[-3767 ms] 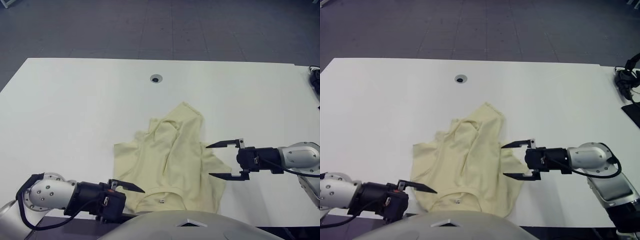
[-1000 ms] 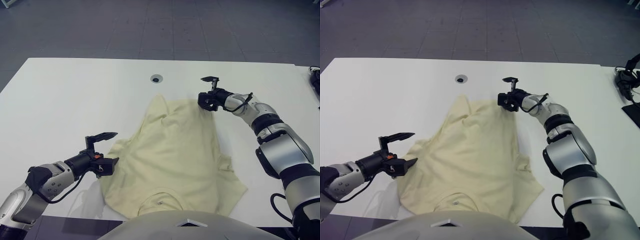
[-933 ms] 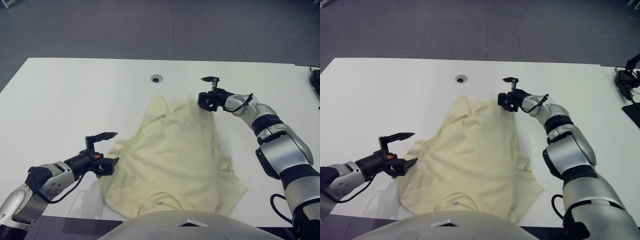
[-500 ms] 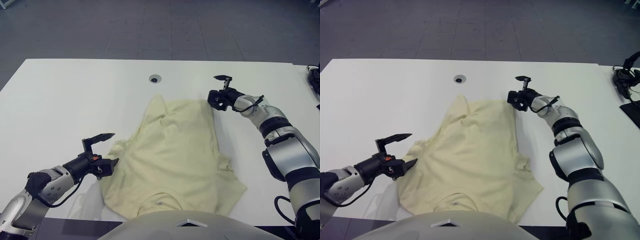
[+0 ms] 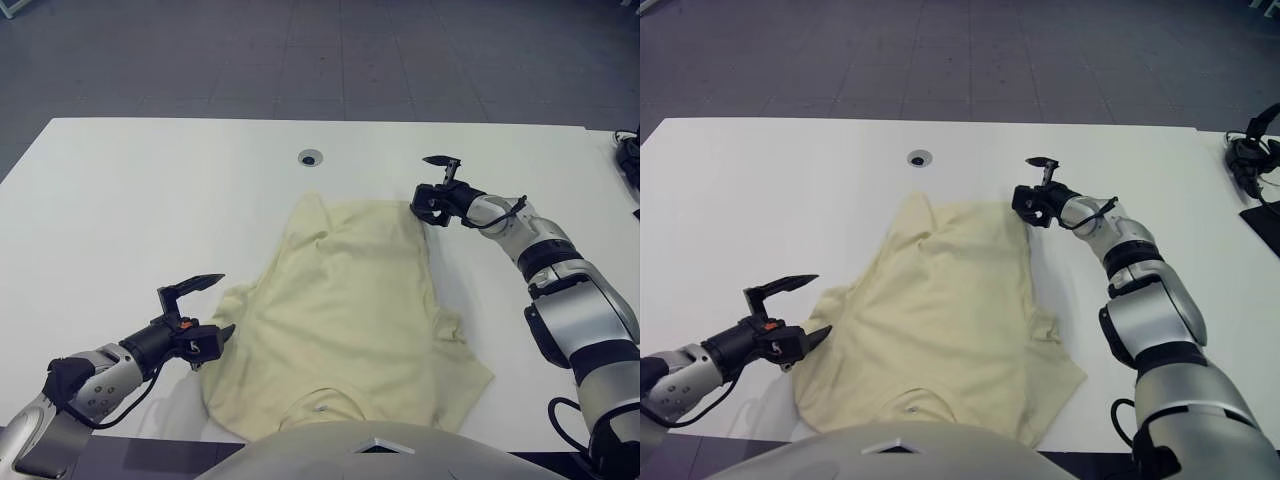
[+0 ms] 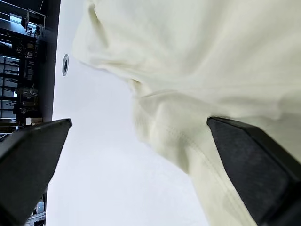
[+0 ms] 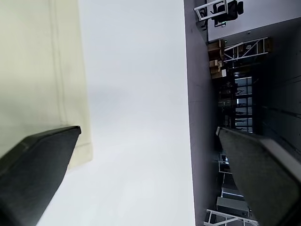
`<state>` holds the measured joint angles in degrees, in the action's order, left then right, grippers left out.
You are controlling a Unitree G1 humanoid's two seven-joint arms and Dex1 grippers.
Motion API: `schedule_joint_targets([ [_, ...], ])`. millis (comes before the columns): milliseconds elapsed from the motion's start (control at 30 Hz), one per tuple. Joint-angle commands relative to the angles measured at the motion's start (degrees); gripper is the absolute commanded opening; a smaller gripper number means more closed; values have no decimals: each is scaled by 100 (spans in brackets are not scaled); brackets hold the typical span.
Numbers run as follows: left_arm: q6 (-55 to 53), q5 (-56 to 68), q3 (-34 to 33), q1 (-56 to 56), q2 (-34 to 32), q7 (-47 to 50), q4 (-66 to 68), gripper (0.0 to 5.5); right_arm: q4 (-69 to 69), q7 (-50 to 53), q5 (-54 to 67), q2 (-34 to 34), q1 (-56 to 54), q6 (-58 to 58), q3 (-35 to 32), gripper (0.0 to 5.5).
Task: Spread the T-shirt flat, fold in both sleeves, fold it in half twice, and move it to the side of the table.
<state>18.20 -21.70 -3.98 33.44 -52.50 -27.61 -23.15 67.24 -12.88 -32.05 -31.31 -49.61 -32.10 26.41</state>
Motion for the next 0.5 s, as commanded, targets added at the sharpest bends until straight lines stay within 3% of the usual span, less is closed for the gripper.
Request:
schedule_joint_targets([
  [33, -285, -254, 339, 571, 23, -415, 289, 537, -456, -137, 78, -112, -36, -165, -115, 540],
  [267, -299, -240, 325, 605, 9, -422, 260, 537, -1186, -673, 233, -53, 243, -176, -186, 540],
  [500, -262, -242, 239, 534, 38, -323, 241, 537, -552, -1149, -21, 27, 363, 158, 93, 540],
])
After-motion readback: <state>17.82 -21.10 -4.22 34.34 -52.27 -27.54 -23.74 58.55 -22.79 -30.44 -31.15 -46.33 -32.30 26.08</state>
